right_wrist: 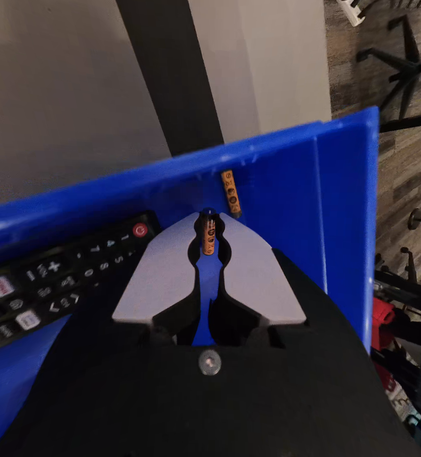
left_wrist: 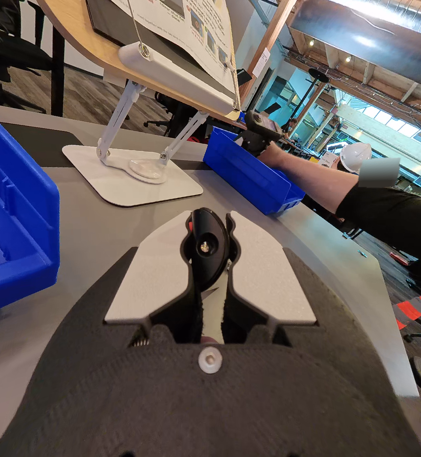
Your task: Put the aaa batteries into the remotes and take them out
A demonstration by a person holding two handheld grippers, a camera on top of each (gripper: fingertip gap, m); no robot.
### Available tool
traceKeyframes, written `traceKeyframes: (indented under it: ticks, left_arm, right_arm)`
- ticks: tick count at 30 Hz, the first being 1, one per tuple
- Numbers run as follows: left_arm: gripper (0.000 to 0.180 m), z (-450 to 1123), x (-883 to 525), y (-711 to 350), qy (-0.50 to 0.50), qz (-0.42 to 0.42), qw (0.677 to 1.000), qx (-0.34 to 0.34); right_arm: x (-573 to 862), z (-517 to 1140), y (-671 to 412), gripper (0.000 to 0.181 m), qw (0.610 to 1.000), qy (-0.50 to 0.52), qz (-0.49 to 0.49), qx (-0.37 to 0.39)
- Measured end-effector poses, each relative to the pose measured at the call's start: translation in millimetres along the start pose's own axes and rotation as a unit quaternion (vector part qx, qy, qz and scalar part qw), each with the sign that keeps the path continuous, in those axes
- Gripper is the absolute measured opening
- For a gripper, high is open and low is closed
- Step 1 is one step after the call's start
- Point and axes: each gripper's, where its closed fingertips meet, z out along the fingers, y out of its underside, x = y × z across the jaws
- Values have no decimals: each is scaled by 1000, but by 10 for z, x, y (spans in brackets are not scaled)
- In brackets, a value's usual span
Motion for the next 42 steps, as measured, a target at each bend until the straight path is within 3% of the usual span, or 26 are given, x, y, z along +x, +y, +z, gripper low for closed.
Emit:
traceKeyframes:
  ticks: [6,9,14,23,27,30,34,42]
  left_arm:
    - [25,19,-13,20,0,-5,1000,-1]
    - [25,29,-4,32,1,-6,1000,-2]
    - [25,41,-25,50,-4,-16,1000,0]
    - [25,60,-28,78,-21,-17,1000,-5]
    - [25,57,0,76,-25,-6,1000,-1]
    - [25,58,21,84,-35,1,999,-7]
    - [24,76,35,78,-38,1,999,-21]
    - [24,167,32,88,-35,8,998,-53]
  right_arm:
    - [186,-41,-65,16,998,53,1,13]
    - [245,-431,-132,25,994,73,43,67]
    - [-93,-1630,-540,19,976,145,73,143]
    - [-2569,-1957,-2358,15,956,-47,-30,289]
    - [-3021,-1511,-2802,28,941,-129,56,309]
    - [-3090,-1074,-2794,32,945,-141,107,277]
    - [-3080,-806,-2705,31,953,-115,41,279]
    - [-3019,-702,-2682,24,946,-167,-29,275]
